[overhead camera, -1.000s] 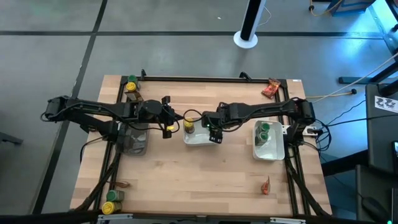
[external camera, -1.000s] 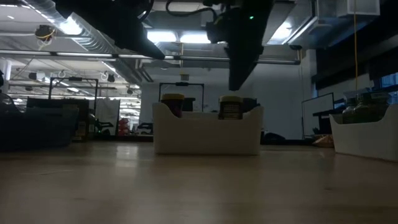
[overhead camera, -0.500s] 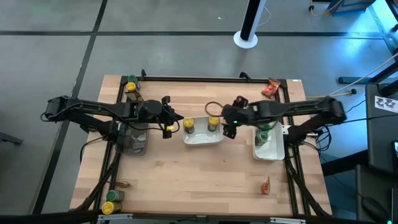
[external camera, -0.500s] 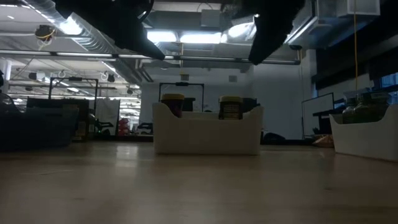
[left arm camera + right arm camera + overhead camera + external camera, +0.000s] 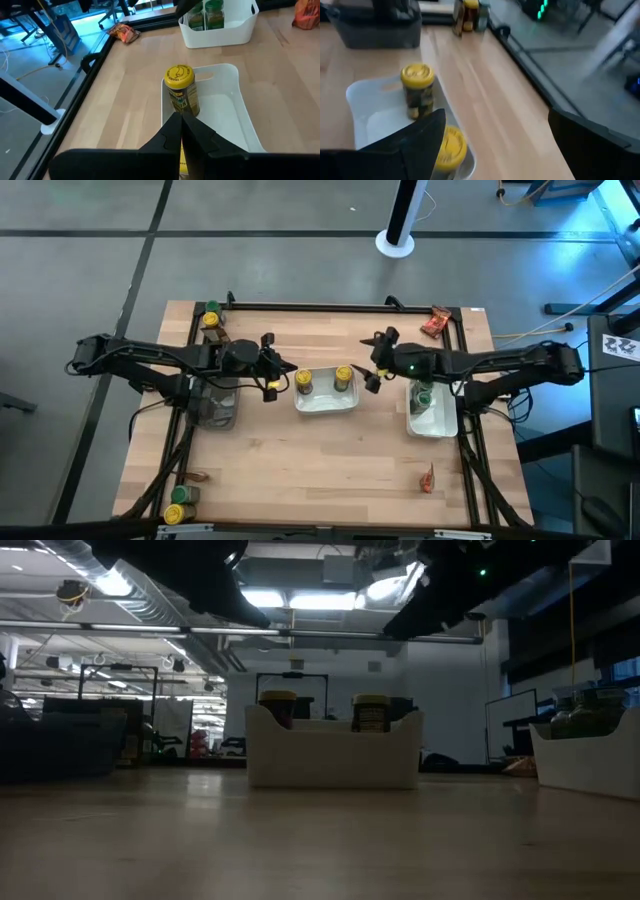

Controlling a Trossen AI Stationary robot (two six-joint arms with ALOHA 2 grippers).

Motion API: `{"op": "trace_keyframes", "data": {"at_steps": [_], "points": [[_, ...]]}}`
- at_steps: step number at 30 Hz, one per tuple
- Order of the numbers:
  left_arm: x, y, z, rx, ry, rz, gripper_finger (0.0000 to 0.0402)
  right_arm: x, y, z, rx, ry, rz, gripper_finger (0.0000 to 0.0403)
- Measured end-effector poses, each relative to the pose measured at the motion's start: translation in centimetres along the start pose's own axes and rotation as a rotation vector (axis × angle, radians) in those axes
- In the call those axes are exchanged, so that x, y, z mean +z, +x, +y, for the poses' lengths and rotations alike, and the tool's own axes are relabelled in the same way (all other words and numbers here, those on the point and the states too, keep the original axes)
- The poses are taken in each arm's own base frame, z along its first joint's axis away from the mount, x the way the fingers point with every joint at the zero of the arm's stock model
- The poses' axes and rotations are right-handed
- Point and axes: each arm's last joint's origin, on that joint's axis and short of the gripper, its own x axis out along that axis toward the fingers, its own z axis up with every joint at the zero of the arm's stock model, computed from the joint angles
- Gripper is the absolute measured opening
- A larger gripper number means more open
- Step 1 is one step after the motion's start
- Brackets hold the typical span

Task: Sort spices by type
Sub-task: Put the bottom green seasoning bottle into the right white bin

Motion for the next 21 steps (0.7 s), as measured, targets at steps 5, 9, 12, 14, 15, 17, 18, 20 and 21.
{"op": "trace_keyframes", "data": {"at_steps": [5, 9, 12, 14, 15, 17, 18, 20, 21], "points": [[0.5, 0.0, 0.3, 0.017, 0.012, -0.028, 0.0006, 0.5, 0.7, -1.0, 0.034, -0.051, -0.103, 0.0351], [1.7, -0.4, 0.7, 0.049, -0.018, -0.039, 0.0044, 0.8, 0.8, -1.5, 0.080, -0.074, -0.153, 0.0351], [3.0, -1.2, 1.0, 0.045, -0.054, -0.006, 0.0102, 0.9, 0.9, -1.6, 0.125, -0.083, -0.169, 0.0351], [3.9, -1.8, 1.2, 0.033, -0.052, 0.040, 0.0146, 0.9, 0.9, -1.6, 0.155, -0.094, -0.175, 0.0351], [4.4, -2.3, 1.2, 0.025, -0.050, 0.066, 0.0168, 0.9, 0.9, -1.5, 0.175, -0.096, -0.180, 0.0351], [5.8, -3.1, 0.9, 0.004, -0.046, 0.096, 0.0207, 0.9, 0.9, -1.4, 0.222, -0.098, -0.189, 0.0351], [6.5, -3.5, 0.6, -0.017, -0.034, 0.110, 0.0224, 0.9, 0.8, -1.3, 0.248, -0.093, -0.192, 0.0351], [8.0, -3.9, -0.7, -0.074, 0.010, 0.141, 0.0248, 1.0, 0.8, -1.1, 0.307, -0.079, -0.200, 0.0351], [8.7, -3.9, -1.5, -0.096, 0.037, 0.156, 0.0255, 1.0, 0.8, -1.1, 0.334, -0.076, -0.205, 0.0351]]}}
